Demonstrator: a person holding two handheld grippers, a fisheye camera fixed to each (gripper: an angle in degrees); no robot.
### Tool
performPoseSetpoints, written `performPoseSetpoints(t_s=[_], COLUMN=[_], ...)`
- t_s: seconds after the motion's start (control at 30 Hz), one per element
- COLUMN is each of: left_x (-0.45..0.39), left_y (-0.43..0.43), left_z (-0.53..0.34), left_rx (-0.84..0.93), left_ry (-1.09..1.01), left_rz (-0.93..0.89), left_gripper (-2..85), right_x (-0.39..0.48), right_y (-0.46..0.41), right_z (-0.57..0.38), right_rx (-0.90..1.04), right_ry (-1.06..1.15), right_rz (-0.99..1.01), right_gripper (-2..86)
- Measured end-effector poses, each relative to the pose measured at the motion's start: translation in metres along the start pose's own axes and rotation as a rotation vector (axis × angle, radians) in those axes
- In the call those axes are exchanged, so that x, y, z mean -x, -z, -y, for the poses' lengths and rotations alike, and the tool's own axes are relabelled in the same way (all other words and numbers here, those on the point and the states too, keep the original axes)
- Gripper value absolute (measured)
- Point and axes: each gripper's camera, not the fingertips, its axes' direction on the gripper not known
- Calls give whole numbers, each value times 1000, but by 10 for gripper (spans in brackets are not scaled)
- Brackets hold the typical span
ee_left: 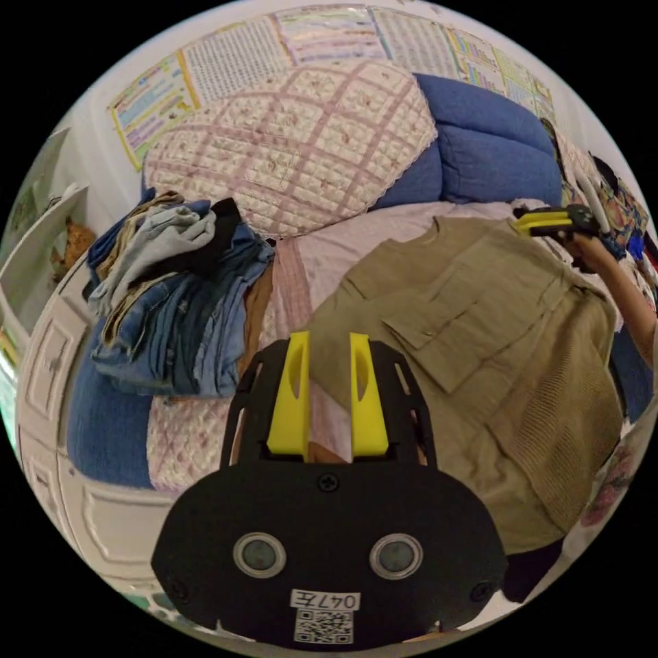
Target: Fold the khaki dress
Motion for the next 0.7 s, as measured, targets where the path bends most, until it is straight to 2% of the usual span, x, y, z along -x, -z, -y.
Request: performPoseSetpoints(t_s=[0.13, 0.2, 0.47, 0.6, 0.7], left_x=[51, 66, 58, 28, 3], left_y=[-74, -105, -171, -178, -175], left_z=[91, 119, 181, 198, 206], left_rx=[8, 29, 96, 99, 85], left_ry=[6, 38, -6, -75, -143], left_rz=[-347, -411, -406, -326, -233], left_gripper=[87, 88, 66, 26, 4], right_x=[-78, -108, -205, -247, -256], right_y=[-50, -68, -144, -170, -169], right_z=[-38, -54, -102, -121, -128], right_rx=[16, 17, 82, 58, 63], right_ry=[-27, -49, -144, -270, -246], right_rz=[-16, -1, 118, 255, 366], right_gripper=[37, 44, 71, 69, 44])
